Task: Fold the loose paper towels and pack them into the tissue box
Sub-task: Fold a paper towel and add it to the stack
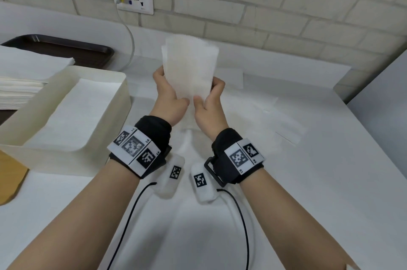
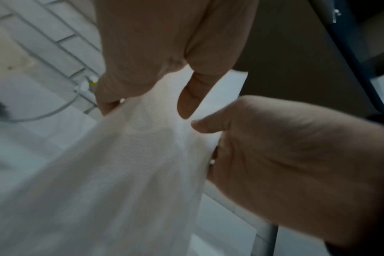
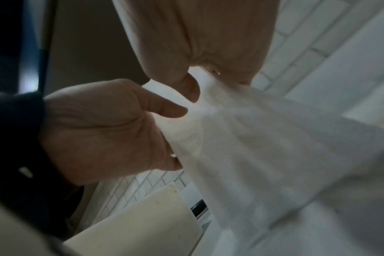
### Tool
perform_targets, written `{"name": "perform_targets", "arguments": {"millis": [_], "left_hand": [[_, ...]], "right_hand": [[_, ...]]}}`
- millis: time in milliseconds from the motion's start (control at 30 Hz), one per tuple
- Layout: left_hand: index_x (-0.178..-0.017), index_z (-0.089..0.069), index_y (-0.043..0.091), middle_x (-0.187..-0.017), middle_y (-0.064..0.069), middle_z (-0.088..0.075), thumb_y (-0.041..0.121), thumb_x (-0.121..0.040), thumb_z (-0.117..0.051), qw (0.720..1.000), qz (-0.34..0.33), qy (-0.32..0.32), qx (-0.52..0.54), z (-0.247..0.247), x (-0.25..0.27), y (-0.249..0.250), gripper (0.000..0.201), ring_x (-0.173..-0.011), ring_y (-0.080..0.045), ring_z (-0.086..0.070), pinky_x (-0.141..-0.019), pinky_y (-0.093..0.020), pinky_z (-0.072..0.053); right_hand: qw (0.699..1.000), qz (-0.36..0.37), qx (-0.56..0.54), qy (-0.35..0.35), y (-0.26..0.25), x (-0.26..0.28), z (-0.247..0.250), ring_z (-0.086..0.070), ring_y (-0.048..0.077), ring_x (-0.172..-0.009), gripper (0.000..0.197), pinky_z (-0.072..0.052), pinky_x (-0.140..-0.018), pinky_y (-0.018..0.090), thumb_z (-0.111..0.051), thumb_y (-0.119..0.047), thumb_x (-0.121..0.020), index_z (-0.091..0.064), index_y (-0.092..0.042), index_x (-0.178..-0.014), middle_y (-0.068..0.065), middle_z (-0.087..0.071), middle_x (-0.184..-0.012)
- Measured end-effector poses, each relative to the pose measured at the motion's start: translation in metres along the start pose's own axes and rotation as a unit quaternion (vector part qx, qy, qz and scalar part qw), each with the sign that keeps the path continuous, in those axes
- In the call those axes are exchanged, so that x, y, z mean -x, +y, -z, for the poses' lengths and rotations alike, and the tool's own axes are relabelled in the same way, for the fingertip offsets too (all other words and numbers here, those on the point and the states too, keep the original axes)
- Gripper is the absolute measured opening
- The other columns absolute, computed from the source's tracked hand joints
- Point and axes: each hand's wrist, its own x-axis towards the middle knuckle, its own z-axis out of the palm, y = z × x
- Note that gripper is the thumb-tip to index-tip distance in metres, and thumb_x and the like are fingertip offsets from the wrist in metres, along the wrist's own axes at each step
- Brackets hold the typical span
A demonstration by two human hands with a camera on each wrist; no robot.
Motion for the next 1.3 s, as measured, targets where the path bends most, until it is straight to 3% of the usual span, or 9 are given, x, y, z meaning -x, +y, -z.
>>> {"name": "perform_targets", "arguments": {"millis": [133, 267, 433, 567, 700, 800, 1000, 1133, 1300], "left_hand": [[-0.136, -0.015, 0.004, -0.134, -0.011, -0.038, -0.011, -0.084, -0.048, 0.998, 0.063, 0.014, 0.020, 0.002, -0.004, -0.012, 0.063, -0.121, -0.020, -0.042, -0.093, -0.024, -0.038], [-0.126, -0.026, 0.001, -0.107, -0.001, -0.045, -0.016, -0.085, -0.035, 0.999, 0.028, 0.033, 0.017, 0.000, -0.002, -0.011, 0.045, -0.100, -0.014, -0.045, -0.065, -0.002, -0.040], [-0.110, -0.021, 0.017, -0.104, 0.013, -0.038, -0.017, -0.085, -0.032, 0.987, -0.124, 0.088, 0.044, -0.001, -0.003, 0.007, 0.044, -0.098, 0.004, -0.045, -0.082, 0.002, -0.034], [-0.128, -0.023, 0.007, -0.118, 0.000, -0.038, -0.015, -0.083, -0.038, 0.996, -0.074, 0.046, -0.018, 0.002, -0.008, -0.003, 0.053, -0.113, -0.013, -0.044, -0.094, -0.015, -0.037], [-0.131, -0.028, 0.004, -0.106, -0.003, -0.042, -0.009, -0.087, -0.040, 0.993, 0.062, -0.010, -0.100, 0.003, -0.008, -0.013, 0.048, -0.095, -0.016, -0.043, -0.059, -0.017, -0.033], [-0.122, -0.040, 0.003, -0.096, 0.002, -0.047, -0.006, -0.089, -0.037, 0.993, 0.032, 0.030, -0.107, 0.001, -0.010, -0.013, 0.034, -0.082, -0.012, -0.046, -0.053, -0.014, -0.031], [-0.130, -0.030, 0.008, -0.105, 0.008, -0.046, -0.002, -0.091, -0.045, 0.995, -0.065, -0.030, -0.072, 0.008, -0.010, -0.005, 0.043, -0.091, -0.003, -0.049, -0.068, 0.001, -0.038], [-0.129, -0.029, 0.005, -0.109, 0.002, -0.046, -0.004, -0.090, -0.043, 0.996, -0.047, 0.004, -0.072, 0.007, -0.011, -0.006, 0.042, -0.099, -0.013, -0.047, -0.073, -0.010, -0.035], [-0.125, -0.022, 0.000, -0.121, -0.008, -0.035, -0.012, -0.084, -0.041, 0.992, -0.074, -0.001, -0.099, 0.001, -0.013, -0.011, 0.046, -0.114, -0.015, -0.040, -0.088, -0.011, -0.033]], "right_hand": [[0.998, -0.046, -0.043, -0.015, 0.012, 0.000, 0.001, -0.044, -0.004, -0.093, 0.031, -0.036, -0.079, -0.001, -0.031, 0.002, -0.096, -0.020, -0.007, -0.123, -0.013, -0.037, -0.107], [0.998, -0.046, -0.053, 0.009, 0.009, -0.002, -0.001, -0.046, -0.007, -0.080, 0.020, -0.037, -0.071, -0.001, -0.029, 0.001, -0.097, -0.021, -0.014, -0.108, -0.018, -0.037, -0.093], [0.995, 0.059, -0.053, 0.060, -0.009, -0.007, 0.000, -0.047, -0.022, -0.080, 0.024, -0.035, -0.072, -0.003, -0.032, 0.006, -0.095, -0.021, -0.012, -0.107, -0.017, -0.036, -0.095], [0.998, 0.024, -0.017, 0.049, -0.001, -0.003, -0.003, -0.049, -0.004, -0.077, 0.025, -0.039, -0.070, 0.005, -0.032, 0.004, -0.095, -0.021, -0.016, -0.104, -0.016, -0.038, -0.090], [0.998, -0.050, 0.030, 0.012, 0.009, 0.000, -0.005, -0.047, 0.019, -0.077, 0.024, -0.038, -0.063, 0.025, -0.034, 0.004, -0.092, -0.022, -0.015, -0.101, 0.002, -0.041, -0.094], [0.997, -0.068, 0.032, 0.033, 0.006, -0.002, -0.001, -0.051, 0.019, -0.085, 0.021, -0.041, -0.068, 0.025, -0.036, 0.003, -0.092, -0.031, -0.010, -0.108, 0.008, -0.051, -0.100], [0.991, 0.005, -0.067, 0.116, -0.011, -0.012, 0.010, -0.050, -0.006, -0.079, 0.027, -0.041, -0.073, 0.004, -0.046, 0.000, -0.091, -0.030, -0.018, -0.105, -0.012, -0.049, -0.092], [0.997, -0.048, -0.004, 0.056, -0.007, -0.009, 0.009, -0.053, 0.007, -0.087, 0.037, -0.042, -0.067, 0.000, -0.053, 0.001, -0.087, -0.037, -0.009, -0.120, -0.006, -0.055, -0.101], [0.993, 0.031, 0.041, 0.107, -0.008, -0.006, 0.000, -0.054, 0.024, -0.095, 0.023, -0.044, -0.080, 0.024, -0.039, 0.006, -0.090, -0.036, -0.009, -0.107, 0.006, -0.050, -0.103]]}}
